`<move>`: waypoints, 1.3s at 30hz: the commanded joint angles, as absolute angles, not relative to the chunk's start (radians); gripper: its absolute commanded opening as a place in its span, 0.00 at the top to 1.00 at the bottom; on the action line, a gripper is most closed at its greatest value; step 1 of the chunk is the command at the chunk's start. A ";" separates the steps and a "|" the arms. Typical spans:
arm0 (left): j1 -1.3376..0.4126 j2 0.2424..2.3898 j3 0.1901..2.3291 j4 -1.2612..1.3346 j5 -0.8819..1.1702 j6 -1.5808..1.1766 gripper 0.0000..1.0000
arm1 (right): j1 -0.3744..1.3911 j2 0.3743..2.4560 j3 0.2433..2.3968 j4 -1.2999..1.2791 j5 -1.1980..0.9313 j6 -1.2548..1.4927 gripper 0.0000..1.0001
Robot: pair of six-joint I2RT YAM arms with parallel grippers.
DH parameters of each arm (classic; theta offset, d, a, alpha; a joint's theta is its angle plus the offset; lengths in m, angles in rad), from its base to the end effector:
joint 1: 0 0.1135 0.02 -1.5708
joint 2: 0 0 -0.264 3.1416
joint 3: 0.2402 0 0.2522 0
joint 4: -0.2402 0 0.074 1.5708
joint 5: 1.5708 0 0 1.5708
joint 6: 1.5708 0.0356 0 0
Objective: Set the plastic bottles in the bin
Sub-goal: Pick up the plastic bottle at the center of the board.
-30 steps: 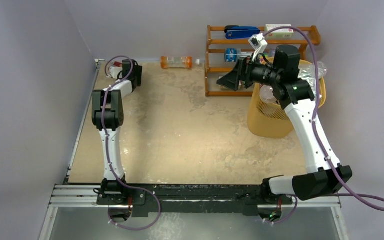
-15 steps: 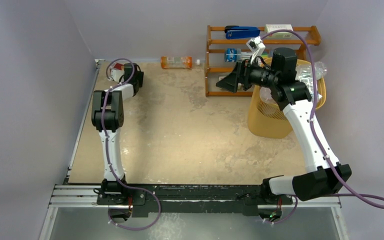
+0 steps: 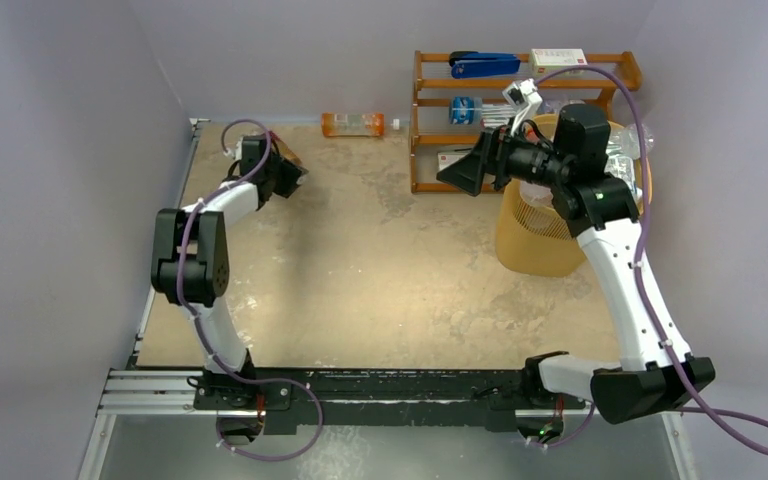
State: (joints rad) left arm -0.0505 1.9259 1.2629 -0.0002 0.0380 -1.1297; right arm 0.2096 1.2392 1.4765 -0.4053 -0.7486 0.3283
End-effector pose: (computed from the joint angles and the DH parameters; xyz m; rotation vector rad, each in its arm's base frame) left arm 0.4275 -0.0230 0.1901 -1.1748 2.0036 -0.6670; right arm 0.2461 0.0771 0.4623 -0.4666 1.7468 1.0350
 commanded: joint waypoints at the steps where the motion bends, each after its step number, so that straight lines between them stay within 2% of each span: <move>1: -0.125 1.756 1.200 -0.103 0.206 -0.944 0.73 | 0.215 1.202 1.516 -0.480 -0.705 0.331 0.05; 6: -0.203 1.588 1.096 -0.127 0.337 -0.902 0.73 | 0.216 1.182 1.555 -0.572 -0.655 0.351 0.05; 12: -0.265 1.429 1.079 -0.101 0.550 -0.892 0.73 | 0.215 1.173 1.587 -0.627 -0.613 0.395 0.04; 19: -0.305 1.318 1.046 0.195 0.736 -1.122 0.71 | 0.215 1.169 1.572 -0.572 -0.600 0.480 0.01; 30: -0.477 1.319 1.075 0.473 0.722 -1.356 0.70 | 0.215 1.204 1.584 -0.398 -0.646 0.573 0.00; 39: -0.630 1.343 1.140 0.507 0.651 -1.395 0.69 | 0.215 1.226 1.584 -0.379 -0.588 0.569 0.00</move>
State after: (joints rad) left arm -0.5701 1.3376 1.0733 0.4080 0.6914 -1.3624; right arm 0.2096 1.2358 1.5585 -0.4564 -0.6071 0.5522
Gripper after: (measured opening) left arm 0.362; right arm 0.998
